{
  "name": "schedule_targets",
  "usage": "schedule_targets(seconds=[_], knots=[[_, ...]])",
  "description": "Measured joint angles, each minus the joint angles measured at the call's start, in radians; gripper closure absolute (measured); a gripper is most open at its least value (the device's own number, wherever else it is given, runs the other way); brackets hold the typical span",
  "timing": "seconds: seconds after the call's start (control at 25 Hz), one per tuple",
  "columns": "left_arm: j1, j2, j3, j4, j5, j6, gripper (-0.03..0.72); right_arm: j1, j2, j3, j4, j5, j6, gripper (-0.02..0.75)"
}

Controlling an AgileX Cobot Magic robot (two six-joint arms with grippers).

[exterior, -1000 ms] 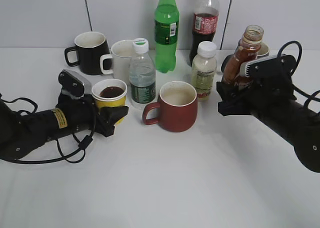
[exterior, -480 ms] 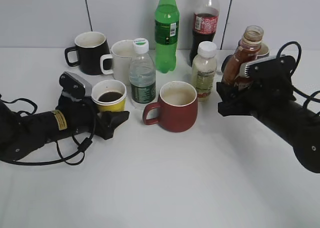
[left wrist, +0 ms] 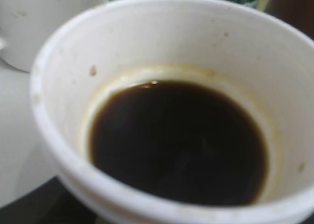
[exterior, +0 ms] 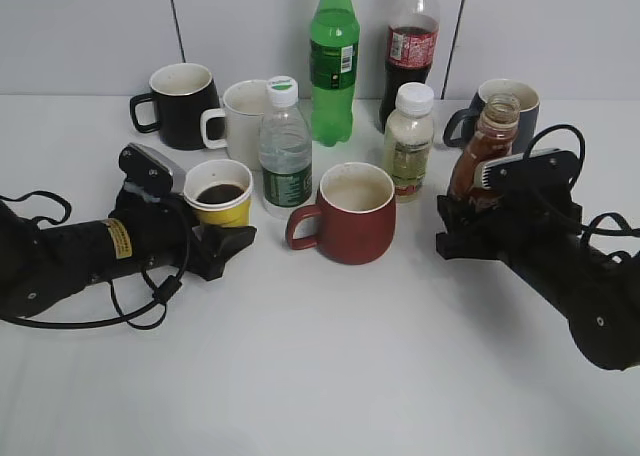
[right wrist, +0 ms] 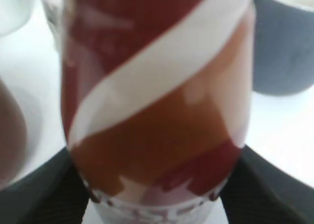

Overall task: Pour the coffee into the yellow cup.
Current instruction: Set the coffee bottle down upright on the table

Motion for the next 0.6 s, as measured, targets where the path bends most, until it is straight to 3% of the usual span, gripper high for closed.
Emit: schedule_targets(seconds=[0.6], knots=[[0.000,-0.049,0.060,-0.049,0.038,0.002,0.141,-0.007,0.083,-0.024,0.011,-0.010,0.080,0.218]])
